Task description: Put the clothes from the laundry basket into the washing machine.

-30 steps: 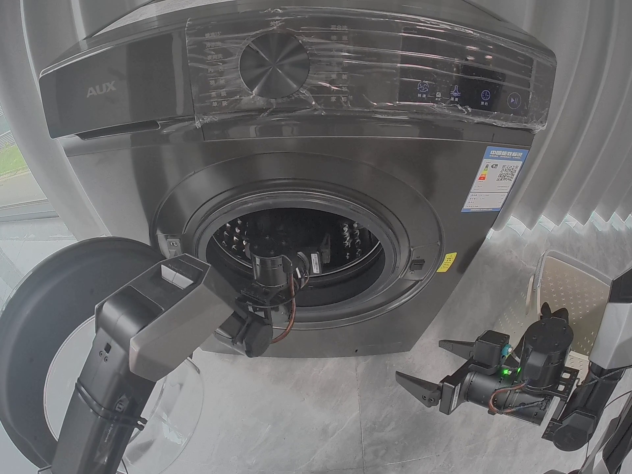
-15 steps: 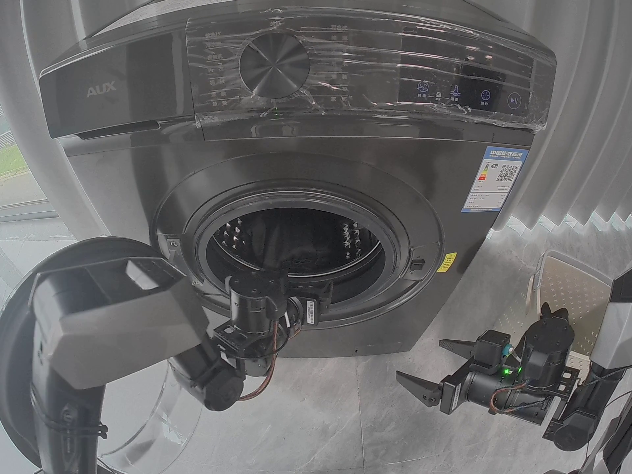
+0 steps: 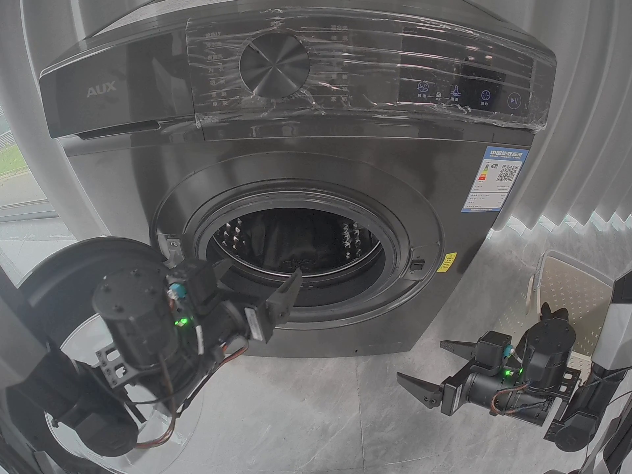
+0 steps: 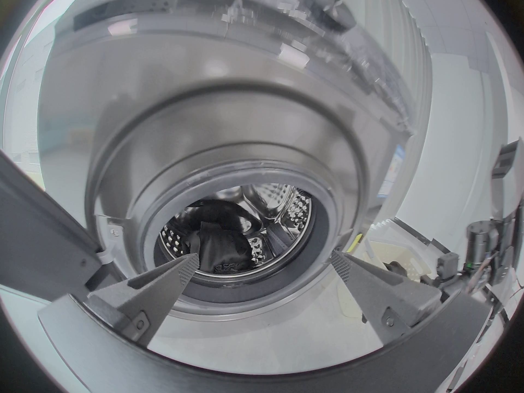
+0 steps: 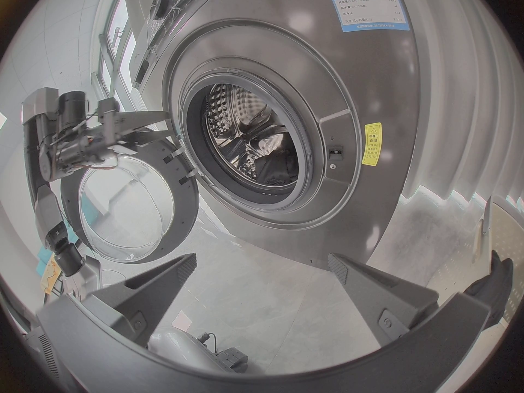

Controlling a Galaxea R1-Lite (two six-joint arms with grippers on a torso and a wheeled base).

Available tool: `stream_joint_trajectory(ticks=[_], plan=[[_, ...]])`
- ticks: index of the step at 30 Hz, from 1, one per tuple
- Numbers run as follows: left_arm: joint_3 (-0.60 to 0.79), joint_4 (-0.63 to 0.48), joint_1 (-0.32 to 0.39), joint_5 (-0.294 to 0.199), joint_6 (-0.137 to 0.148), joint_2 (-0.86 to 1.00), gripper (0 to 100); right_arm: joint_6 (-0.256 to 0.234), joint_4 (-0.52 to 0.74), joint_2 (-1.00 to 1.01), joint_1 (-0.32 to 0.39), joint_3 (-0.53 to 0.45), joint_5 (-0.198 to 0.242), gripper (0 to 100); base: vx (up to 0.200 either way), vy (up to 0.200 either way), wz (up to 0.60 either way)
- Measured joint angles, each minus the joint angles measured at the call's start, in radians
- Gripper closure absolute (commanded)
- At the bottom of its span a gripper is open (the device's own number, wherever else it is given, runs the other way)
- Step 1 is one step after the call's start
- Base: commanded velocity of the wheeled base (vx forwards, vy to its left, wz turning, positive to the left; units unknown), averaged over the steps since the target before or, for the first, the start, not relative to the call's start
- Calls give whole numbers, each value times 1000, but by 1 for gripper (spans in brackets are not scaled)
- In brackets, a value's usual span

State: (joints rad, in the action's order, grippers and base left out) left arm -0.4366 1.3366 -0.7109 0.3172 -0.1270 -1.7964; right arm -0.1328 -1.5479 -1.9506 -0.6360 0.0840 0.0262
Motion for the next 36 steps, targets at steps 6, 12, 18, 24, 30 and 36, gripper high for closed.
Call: stream_joint_trajectory(ticks=[6, 12, 18, 24, 30, 36], plan=[[114, 105, -35, 15, -2, 103, 0, -1, 0, 1, -2, -4, -2, 0, -100, 0, 0], [139, 120, -28, 19, 1, 136, 0, -1, 0, 1, 2, -3, -1, 0, -100, 0, 0], [133, 122, -26, 19, -9, 144, 0, -1, 0, 1, 7, -1, 0, 0, 0, 0, 0], [144, 122, -29, 20, -7, 143, 0, -1, 0, 1, 9, -1, 0, 0, 0, -200, 0], [157, 122, -31, 20, -7, 135, 0, 0, 0, 3, 10, 1, 1, 0, 0, -200, 0], [166, 125, -35, 20, -7, 120, 0, 1, 0, 13, 11, 1, 0, 0, 0, 0, 0]])
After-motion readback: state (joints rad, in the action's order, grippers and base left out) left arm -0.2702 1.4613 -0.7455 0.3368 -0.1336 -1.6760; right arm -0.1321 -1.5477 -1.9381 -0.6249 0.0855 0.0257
